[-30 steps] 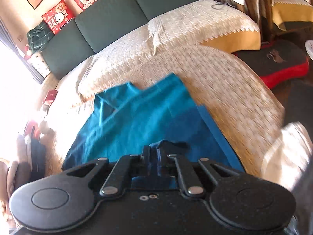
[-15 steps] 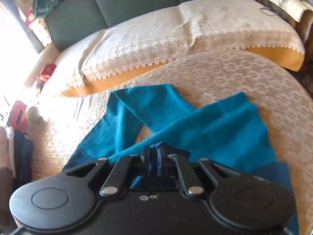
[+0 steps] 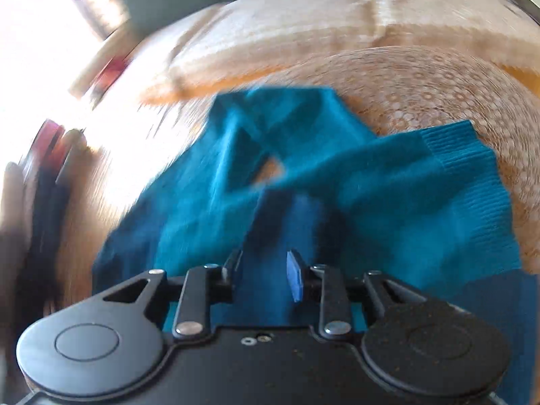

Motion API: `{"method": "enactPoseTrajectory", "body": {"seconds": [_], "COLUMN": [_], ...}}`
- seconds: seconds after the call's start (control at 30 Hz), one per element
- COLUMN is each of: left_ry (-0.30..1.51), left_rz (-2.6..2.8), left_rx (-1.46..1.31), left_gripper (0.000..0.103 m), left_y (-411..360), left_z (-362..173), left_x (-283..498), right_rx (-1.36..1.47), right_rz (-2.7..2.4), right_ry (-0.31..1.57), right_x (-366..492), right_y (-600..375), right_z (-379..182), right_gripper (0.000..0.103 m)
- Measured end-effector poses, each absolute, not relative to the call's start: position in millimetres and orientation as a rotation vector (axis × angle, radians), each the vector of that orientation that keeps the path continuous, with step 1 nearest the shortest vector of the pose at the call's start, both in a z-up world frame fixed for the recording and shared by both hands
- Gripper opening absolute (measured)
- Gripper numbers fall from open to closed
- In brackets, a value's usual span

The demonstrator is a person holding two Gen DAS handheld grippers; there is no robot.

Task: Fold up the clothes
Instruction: 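Lift the held side with the left gripper and fold it over the body, then lower the folded side with the left gripper and open it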

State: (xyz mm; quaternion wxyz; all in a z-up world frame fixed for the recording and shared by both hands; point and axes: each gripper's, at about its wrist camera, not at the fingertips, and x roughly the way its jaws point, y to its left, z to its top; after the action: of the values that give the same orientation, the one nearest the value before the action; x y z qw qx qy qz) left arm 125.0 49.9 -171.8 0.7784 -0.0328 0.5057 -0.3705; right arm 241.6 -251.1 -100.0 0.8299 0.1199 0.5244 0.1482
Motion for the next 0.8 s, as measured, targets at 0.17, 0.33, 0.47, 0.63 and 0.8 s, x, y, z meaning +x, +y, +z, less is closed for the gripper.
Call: {"method": "enactPoseTrajectory", "body": {"seconds": [0.17, 0.33, 0.47, 0.63, 0.8], "left_ry": [1.092, 1.142, 1.186, 1.203, 1.235], "left_rz": [-0.796, -0.835, -0.849, -0.905, -0.886], "left_rx": [-0.089, -0.117, -0.170, -0.193, -0.152], "left_gripper": [0.001, 0.004, 0.004, 0.005, 0.005], "left_y": [49.3, 54.6, 59.5, 54.8, 46.3], "left_z": [-170.5, -165.1, -164.9, -160.6, -168.6], "left_x": [120.5, 115.2, 110.8, 104.7, 101.0], "right_rx": [-0.026, -0.113, -0.129, -0.151, -0.133], "right_rz": [0.569, 0.780, 0.899, 0.909, 0.903], "right_ry": [1.184, 1.203, 1.163, 1.115, 1.109], "right_x": [150.8, 76.5, 34.3, 25.9, 32.3], "right_y": [-241.4, -198.1, -158.6, -122.6, -109.4], "right_z": [-102.7, -117.3, -128.1, -139.1, -147.4], "right_gripper": [0.103, 0.103, 0.103, 0.103, 0.103]}}
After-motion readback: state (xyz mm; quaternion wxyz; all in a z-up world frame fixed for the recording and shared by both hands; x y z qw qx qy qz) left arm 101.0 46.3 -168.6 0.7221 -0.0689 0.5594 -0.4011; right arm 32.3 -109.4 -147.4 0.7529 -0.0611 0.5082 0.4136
